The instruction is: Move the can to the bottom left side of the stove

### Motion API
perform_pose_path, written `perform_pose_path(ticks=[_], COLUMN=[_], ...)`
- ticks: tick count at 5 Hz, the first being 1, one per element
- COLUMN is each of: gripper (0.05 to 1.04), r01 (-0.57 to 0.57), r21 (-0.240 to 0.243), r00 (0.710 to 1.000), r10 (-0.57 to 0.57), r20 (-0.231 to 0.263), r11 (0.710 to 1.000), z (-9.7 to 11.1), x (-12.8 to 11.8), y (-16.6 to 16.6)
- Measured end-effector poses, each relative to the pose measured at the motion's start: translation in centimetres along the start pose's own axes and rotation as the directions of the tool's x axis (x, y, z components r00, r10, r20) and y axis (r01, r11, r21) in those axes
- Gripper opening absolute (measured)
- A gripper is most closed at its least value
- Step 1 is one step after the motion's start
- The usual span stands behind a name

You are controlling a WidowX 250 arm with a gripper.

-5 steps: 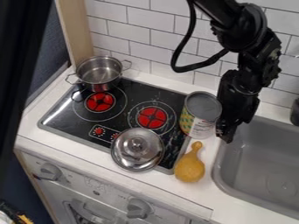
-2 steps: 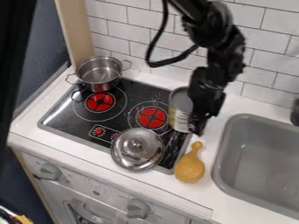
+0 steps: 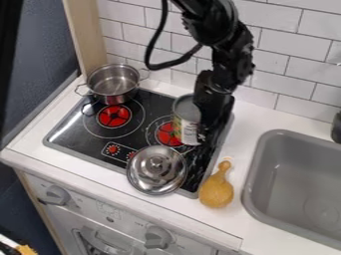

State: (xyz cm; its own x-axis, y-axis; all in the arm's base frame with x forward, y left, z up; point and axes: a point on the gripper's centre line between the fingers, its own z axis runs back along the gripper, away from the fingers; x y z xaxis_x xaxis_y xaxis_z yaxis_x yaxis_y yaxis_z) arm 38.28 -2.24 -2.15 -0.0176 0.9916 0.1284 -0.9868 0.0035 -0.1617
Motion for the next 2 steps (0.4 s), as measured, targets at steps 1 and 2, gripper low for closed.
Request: perform_pose_path(ticks=[1, 2], gripper=[1.001, 1.001], r01=[-0.07, -0.175], r21=[0.003, -0.048], r00=[0.998, 0.985], r10=[0.07, 0.175], r20=[0.002, -0.006], r11=[0.998, 0.983], z=[-0.5, 0.3], x=[1.5, 3.4], y=[0.4, 0.3])
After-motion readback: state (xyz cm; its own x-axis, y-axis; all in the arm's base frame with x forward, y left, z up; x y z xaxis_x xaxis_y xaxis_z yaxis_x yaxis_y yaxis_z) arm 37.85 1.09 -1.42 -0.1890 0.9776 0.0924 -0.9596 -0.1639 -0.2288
